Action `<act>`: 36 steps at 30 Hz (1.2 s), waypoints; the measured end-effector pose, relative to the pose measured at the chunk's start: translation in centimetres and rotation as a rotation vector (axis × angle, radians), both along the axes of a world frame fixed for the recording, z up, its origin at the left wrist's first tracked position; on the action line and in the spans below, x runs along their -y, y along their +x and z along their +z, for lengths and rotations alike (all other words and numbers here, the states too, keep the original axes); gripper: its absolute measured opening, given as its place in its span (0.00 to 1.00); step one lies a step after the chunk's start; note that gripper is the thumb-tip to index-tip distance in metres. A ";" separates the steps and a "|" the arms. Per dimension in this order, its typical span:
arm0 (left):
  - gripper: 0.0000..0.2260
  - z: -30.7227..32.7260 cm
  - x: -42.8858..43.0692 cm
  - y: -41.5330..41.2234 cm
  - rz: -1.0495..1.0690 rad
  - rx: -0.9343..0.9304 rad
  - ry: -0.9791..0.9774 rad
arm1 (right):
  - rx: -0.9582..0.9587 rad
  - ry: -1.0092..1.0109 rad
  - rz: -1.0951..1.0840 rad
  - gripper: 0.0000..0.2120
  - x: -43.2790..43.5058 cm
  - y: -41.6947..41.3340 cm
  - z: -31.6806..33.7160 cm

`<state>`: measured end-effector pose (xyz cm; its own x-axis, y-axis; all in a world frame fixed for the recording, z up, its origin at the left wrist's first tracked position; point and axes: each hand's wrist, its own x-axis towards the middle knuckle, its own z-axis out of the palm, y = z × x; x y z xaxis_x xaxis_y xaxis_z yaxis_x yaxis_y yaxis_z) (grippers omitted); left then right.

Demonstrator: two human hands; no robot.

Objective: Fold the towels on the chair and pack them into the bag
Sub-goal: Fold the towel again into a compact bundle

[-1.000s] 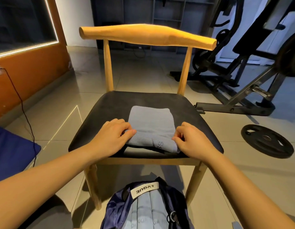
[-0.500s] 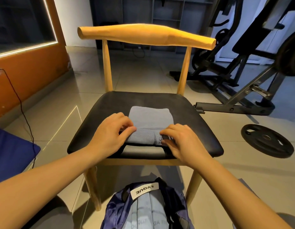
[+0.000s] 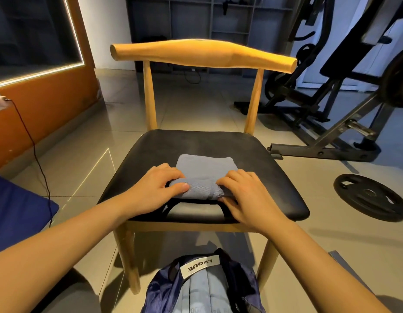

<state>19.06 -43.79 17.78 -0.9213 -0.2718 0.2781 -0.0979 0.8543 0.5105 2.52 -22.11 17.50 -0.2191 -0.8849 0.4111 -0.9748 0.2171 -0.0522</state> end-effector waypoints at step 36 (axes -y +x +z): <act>0.14 0.5 1.0 -4.7 0.070 0.020 -0.066 | 0.069 0.127 -0.058 0.23 2.3 -2.9 1.6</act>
<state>14.39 -44.82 18.27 -0.9062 -0.3171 0.2797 -0.1678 0.8769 0.4504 -0.36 -24.39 19.09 -0.2953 -0.9138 0.2787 -0.9554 0.2823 -0.0868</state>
